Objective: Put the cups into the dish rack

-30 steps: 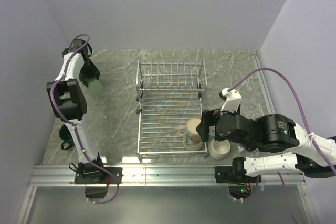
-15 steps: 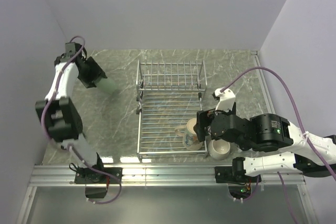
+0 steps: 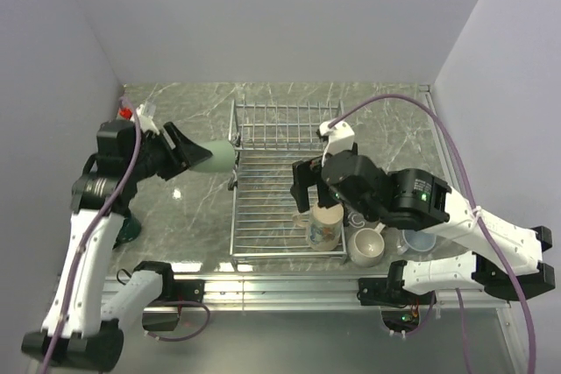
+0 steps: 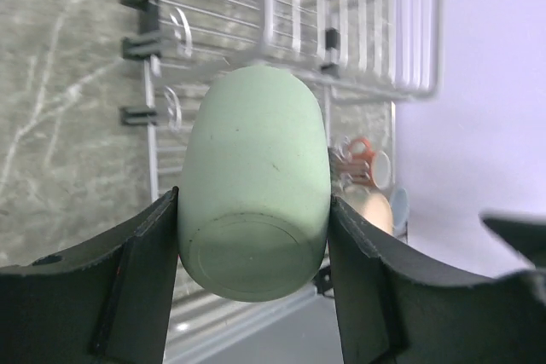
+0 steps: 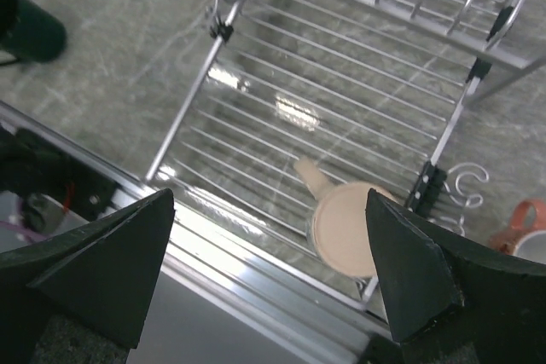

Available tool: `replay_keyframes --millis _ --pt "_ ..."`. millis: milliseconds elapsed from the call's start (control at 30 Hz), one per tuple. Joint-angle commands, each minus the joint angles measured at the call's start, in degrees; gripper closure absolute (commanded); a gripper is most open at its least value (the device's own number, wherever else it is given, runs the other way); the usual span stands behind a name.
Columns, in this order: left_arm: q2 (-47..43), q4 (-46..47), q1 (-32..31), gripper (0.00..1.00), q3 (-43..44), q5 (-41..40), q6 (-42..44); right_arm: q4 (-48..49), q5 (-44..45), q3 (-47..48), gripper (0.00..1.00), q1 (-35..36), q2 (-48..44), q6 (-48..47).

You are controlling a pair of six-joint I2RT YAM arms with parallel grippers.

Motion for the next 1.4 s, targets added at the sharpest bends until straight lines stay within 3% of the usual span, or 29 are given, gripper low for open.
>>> replay_keyframes --millis 0,200,400,633,800,1033,1367 --pt "-4.41 -2.22 -0.61 1.00 -1.05 4.26 -0.33 7.49 -7.22 -0.36 0.00 -4.86 -2.12 -4.27" --pt "-4.41 -10.39 -5.26 1.00 3.25 -1.16 3.27 7.59 -7.94 -0.63 0.00 -7.08 -2.74 -6.48" --pt "1.64 -15.06 -15.53 0.99 7.12 -6.79 4.94 6.53 -7.15 -5.72 0.00 -7.08 -7.56 -3.50" --pt "16.40 -17.17 -36.68 1.00 16.35 -21.56 4.94 3.11 -5.48 -10.38 0.00 -7.17 -13.28 -0.41" --pt "25.90 -14.45 -46.92 1.00 14.79 -30.18 3.63 0.12 -2.67 -11.79 0.00 -7.17 -15.92 0.73" --pt "31.70 -10.32 -54.56 1.00 13.19 -30.89 -0.06 -2.79 -0.73 -14.51 0.00 -7.17 -20.57 3.54" --pt "43.48 -11.37 -66.43 1.00 19.87 -33.87 -5.68 -2.44 -0.73 -16.98 0.00 -7.08 -21.11 3.46"
